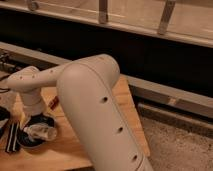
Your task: Place the bottle in the ceramic bowl
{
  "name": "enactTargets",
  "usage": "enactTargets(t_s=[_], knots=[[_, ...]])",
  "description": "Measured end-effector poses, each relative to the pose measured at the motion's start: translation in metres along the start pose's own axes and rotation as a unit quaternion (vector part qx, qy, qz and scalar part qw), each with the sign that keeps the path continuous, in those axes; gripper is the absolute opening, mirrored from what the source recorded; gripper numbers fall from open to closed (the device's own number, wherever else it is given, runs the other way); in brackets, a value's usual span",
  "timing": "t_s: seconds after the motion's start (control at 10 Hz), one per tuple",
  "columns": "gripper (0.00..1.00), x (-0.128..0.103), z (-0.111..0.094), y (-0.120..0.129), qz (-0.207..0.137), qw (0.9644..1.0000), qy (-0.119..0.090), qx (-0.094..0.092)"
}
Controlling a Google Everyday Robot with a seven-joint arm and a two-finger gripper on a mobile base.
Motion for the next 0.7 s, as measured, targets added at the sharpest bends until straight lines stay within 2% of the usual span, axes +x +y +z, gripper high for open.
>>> enactTargets(t_s=[0.7], knots=[[0.89,-0.0004,0.0013,0.0049,-0.008,1.0000,-0.003,-0.002]])
